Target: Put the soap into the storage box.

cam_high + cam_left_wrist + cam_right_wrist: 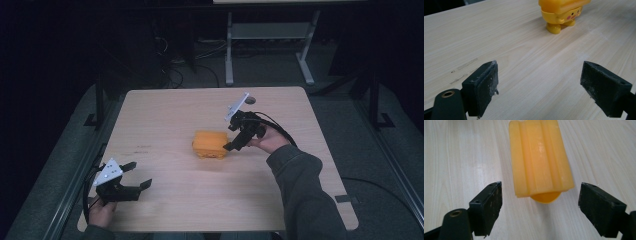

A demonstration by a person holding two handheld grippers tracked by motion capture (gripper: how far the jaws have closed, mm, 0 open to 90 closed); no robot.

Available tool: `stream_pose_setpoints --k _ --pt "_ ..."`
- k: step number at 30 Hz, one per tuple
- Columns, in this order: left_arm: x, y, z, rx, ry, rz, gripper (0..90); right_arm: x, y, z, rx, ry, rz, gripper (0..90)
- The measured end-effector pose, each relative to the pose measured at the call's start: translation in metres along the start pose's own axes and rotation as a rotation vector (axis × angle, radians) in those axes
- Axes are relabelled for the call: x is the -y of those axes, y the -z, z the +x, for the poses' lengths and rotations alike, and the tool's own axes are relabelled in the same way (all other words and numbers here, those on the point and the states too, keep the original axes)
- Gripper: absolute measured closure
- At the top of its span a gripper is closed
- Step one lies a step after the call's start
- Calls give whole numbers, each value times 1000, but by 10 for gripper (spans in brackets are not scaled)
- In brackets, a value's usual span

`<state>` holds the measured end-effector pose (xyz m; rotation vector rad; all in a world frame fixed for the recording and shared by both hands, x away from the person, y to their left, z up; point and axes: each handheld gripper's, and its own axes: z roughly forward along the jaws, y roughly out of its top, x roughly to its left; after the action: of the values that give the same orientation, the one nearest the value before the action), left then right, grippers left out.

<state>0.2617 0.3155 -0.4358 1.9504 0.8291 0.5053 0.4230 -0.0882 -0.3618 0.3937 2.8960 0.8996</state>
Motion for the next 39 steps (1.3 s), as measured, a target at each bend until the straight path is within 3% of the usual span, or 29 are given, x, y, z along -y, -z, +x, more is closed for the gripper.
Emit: stream_pose_setpoints --k 39 --pt "0 -1 -1 0 -1 3 143 34 17 6 14 -60 -7 190"
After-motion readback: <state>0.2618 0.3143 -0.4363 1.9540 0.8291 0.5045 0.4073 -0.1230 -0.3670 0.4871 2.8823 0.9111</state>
